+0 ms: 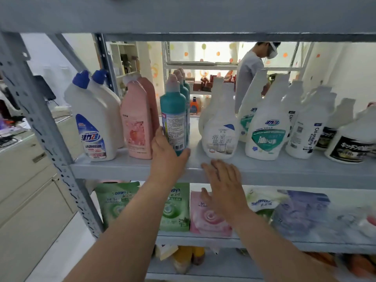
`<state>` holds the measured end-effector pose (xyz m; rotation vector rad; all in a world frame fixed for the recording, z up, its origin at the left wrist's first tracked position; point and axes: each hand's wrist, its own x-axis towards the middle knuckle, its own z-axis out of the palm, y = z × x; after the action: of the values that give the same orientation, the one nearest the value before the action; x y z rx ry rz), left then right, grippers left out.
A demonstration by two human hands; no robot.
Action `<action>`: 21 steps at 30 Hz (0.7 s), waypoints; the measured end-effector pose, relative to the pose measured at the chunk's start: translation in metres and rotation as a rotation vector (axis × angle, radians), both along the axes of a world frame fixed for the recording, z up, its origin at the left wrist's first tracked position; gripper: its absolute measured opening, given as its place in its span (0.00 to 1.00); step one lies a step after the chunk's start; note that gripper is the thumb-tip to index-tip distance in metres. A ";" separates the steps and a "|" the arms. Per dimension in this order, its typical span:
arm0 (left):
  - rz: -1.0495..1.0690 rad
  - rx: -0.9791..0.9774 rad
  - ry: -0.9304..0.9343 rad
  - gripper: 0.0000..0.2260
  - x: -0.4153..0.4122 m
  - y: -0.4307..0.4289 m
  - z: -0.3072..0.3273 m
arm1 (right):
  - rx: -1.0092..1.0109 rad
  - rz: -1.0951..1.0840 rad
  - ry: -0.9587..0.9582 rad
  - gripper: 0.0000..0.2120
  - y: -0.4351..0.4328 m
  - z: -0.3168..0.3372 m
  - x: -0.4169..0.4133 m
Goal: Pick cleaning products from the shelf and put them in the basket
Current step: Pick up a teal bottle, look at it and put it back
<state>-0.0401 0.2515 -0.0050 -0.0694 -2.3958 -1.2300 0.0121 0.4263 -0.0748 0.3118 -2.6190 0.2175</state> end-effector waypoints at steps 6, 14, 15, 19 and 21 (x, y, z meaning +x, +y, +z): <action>0.062 0.136 0.086 0.41 -0.020 0.011 -0.011 | 0.014 0.032 -0.049 0.33 0.007 -0.003 -0.002; -0.267 0.337 0.042 0.32 0.047 -0.012 -0.015 | -0.801 0.311 -0.208 0.19 0.000 0.039 0.022; -0.325 0.382 0.029 0.31 0.063 -0.014 -0.016 | -0.976 0.368 -0.275 0.19 -0.005 0.044 0.030; -0.495 0.641 -0.050 0.31 0.121 -0.020 -0.033 | -1.355 0.585 -0.548 0.16 -0.033 0.041 0.059; -0.544 0.881 -0.159 0.29 0.142 -0.026 -0.043 | -1.431 0.605 -0.603 0.20 -0.053 0.030 0.072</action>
<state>0.1023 0.2260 -0.0478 -0.3714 -1.7792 -2.5096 0.0840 0.3733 -0.0451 0.5089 -2.0310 2.4512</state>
